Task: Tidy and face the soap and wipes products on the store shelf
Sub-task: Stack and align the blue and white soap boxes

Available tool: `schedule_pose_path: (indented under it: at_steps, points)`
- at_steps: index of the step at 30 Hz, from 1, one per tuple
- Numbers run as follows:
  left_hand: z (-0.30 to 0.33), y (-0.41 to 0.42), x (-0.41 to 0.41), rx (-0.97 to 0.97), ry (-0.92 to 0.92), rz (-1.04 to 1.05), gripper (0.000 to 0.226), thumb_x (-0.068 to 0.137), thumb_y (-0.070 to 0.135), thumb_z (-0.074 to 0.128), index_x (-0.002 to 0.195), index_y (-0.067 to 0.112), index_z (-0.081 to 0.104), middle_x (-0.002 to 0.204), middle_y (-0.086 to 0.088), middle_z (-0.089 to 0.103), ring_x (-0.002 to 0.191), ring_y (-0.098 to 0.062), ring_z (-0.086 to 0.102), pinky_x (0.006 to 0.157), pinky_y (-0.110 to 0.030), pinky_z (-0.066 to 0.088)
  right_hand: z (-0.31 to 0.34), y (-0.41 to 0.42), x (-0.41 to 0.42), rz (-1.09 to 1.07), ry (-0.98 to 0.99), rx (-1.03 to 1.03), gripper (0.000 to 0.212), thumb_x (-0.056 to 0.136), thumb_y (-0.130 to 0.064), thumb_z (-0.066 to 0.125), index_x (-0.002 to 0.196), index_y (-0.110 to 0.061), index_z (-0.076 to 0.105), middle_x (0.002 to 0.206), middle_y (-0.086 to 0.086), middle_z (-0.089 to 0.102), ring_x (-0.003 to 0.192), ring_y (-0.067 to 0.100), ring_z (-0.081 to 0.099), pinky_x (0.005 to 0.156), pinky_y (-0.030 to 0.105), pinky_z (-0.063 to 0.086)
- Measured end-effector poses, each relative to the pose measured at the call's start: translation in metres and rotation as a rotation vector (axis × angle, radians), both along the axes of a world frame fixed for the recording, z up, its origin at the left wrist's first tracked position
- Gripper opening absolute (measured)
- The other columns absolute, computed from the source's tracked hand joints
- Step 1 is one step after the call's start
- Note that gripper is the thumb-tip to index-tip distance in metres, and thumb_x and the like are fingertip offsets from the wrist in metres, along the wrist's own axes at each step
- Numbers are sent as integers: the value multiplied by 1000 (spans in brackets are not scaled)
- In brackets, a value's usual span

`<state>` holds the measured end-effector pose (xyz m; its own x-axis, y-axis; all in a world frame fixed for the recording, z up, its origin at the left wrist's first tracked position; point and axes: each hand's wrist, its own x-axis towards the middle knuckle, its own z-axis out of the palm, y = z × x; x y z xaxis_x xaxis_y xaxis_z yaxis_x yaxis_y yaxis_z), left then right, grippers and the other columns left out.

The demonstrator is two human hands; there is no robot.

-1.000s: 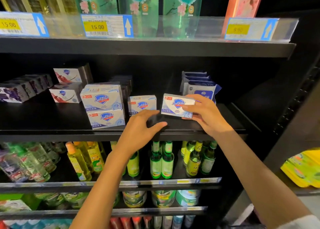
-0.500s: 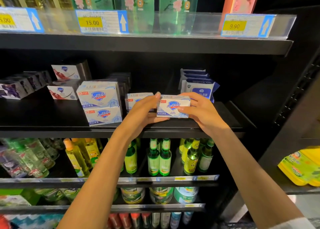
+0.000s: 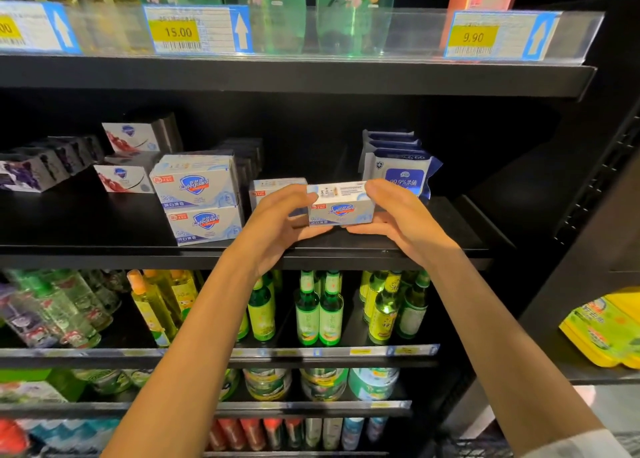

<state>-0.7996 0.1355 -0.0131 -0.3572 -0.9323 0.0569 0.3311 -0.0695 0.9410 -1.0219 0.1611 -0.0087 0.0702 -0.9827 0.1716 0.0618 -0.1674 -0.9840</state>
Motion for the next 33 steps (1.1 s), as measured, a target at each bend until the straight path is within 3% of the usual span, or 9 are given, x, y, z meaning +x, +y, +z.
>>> schedule_pose_path:
  at_steps: [4, 8, 13, 18, 23, 27, 33]
  points:
    - [-1, -1, 3, -31, -17, -39, 37, 95, 11, 69, 130, 2, 64, 135, -20, 67, 128, -36, 65, 108, -52, 53, -1, 2, -4, 3, 12, -3, 22, 102, -22, 66, 121, -12, 68, 113, -1, 78, 115, 16, 72, 89, 37, 62]
    - [1, 1, 4, 11, 37, -50, 51, 95, 19, 72, 141, 3, 59, 138, -20, 65, 128, -38, 64, 106, -52, 54, -3, 2, -9, 17, -28, -36, 26, 99, -13, 68, 125, -9, 67, 117, 5, 77, 120, 20, 70, 93, 35, 61]
    - [4, 5, 2, 41, 33, -42, 56, 91, 23, 72, 140, 2, 59, 129, -23, 70, 120, -40, 69, 101, -48, 58, -4, 2, -10, 5, 64, -77, 33, 94, -8, 74, 127, -12, 67, 114, -2, 77, 121, 16, 69, 92, 30, 60]
    - [3, 0, 5, 38, 50, -45, 56, 85, 11, 75, 139, 1, 61, 130, -21, 70, 121, -38, 68, 95, -44, 61, -3, 2, -9, 32, 89, -73, 48, 93, -5, 74, 135, -24, 61, 113, -10, 76, 119, 9, 68, 90, 30, 61]
    - [1, 0, 4, -13, 59, -62, 58, 83, -1, 72, 140, 3, 58, 130, -19, 71, 118, -38, 70, 89, -40, 62, -2, -1, -5, 5, 59, -23, 39, 99, -26, 69, 136, -35, 60, 115, -12, 76, 117, 11, 70, 97, 37, 59]
    - [-5, -3, 8, -82, 60, -72, 56, 88, -8, 69, 142, 4, 55, 132, -18, 69, 124, -36, 67, 89, -39, 61, -1, -1, -4, -36, -29, 30, 39, 101, -28, 66, 139, -23, 61, 116, -4, 78, 111, 21, 74, 84, 39, 64]
    - [-9, -3, 8, -173, -29, -76, 61, 87, -4, 72, 143, 13, 55, 140, -15, 63, 134, -29, 59, 106, -56, 53, -1, 3, -8, 11, -4, 20, 34, 98, -13, 70, 131, -15, 63, 116, 8, 78, 109, 26, 75, 84, 41, 64]
